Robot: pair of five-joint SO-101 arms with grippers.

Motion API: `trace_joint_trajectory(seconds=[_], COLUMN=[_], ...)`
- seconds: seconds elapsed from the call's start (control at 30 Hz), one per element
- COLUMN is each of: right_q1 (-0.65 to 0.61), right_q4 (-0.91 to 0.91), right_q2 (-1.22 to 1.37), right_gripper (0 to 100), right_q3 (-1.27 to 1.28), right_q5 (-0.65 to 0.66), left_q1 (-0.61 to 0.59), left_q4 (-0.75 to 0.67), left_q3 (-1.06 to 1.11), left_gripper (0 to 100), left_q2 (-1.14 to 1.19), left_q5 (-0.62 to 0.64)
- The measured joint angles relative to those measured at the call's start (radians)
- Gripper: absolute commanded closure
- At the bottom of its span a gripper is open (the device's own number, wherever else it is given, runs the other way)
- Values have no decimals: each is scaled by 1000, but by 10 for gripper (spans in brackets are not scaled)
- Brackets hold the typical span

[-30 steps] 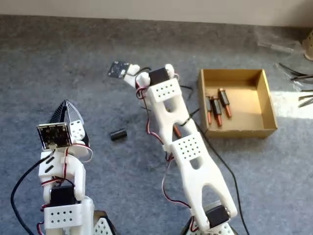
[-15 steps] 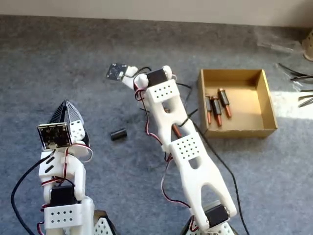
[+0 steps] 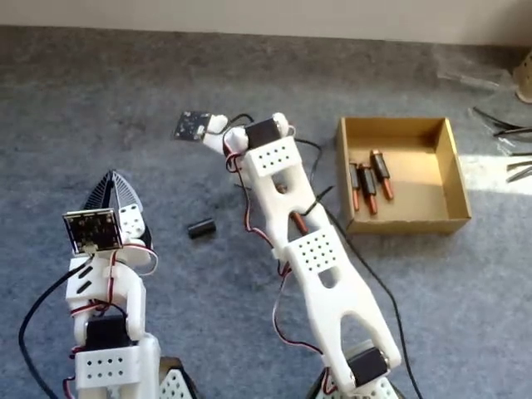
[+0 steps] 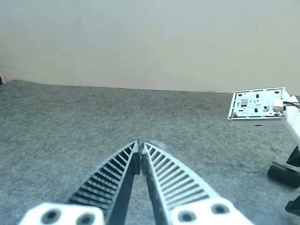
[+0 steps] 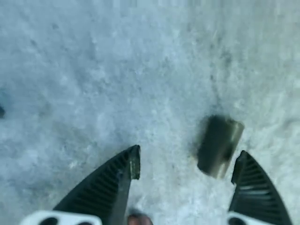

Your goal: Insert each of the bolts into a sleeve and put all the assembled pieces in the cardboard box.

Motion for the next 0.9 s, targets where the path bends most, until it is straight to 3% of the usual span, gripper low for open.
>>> trace_joint_trajectory(seconds=[0.7, 0.9], right_q1=[-32, 11], right_q4=[-26, -26], right_q2=[26, 26], right_gripper=[701, 701], right_q3=[0, 0], right_q5=[5, 6], left_q1=[0, 0], left_q4=[0, 0], left_q3=[0, 0], left_gripper=[973, 973], left_q2=[0, 0], left_q5=[0, 0])
